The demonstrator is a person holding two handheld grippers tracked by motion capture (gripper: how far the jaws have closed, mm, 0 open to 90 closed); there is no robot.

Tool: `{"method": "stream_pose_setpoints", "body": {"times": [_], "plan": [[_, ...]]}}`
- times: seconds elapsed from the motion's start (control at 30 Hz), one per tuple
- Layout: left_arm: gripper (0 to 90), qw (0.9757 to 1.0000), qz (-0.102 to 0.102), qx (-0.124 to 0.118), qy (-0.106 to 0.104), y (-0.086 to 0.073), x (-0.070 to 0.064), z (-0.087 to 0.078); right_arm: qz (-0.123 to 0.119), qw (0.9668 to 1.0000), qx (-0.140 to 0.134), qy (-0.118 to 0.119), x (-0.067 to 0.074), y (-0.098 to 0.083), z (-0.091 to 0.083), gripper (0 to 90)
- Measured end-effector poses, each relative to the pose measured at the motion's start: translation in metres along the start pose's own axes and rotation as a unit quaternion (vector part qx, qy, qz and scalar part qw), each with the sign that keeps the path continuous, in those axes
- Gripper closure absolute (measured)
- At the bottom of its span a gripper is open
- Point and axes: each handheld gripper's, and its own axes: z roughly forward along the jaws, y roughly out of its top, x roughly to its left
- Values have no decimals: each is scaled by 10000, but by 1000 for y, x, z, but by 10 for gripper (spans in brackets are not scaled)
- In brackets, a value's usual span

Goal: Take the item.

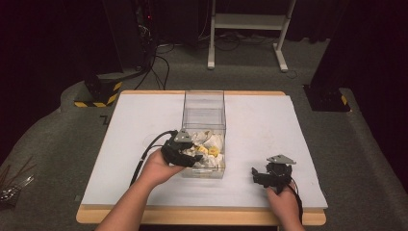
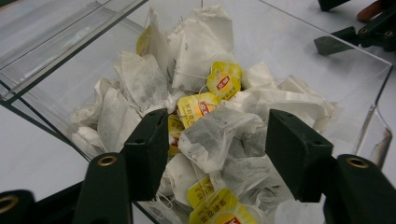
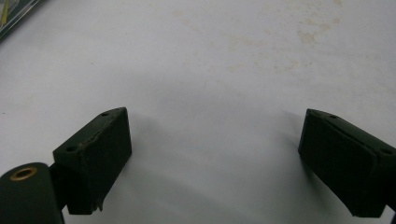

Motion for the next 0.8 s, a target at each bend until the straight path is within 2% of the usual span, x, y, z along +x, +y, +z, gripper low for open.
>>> {"method": "stream_pose_setpoints", "body": {"times": [0.13,0.17,0.37,0.6,0.8], "plan": [[497,9999,44,138,-38,3,1,3,-1,10000,0,-1,0,0,0,95],[511,9994,103,324,-21,5,1,6,0,10000,0,-1,0,0,0,95],[571,9978,231,614,26,10,1,11,-1,10000,0,-2,0,0,0,95],[620,9960,346,827,17,13,-2,18,-1,10000,-2,-1,0,0,0,95],[659,9951,356,925,43,13,0,20,1,10000,-3,-1,0,0,0,95]]}}
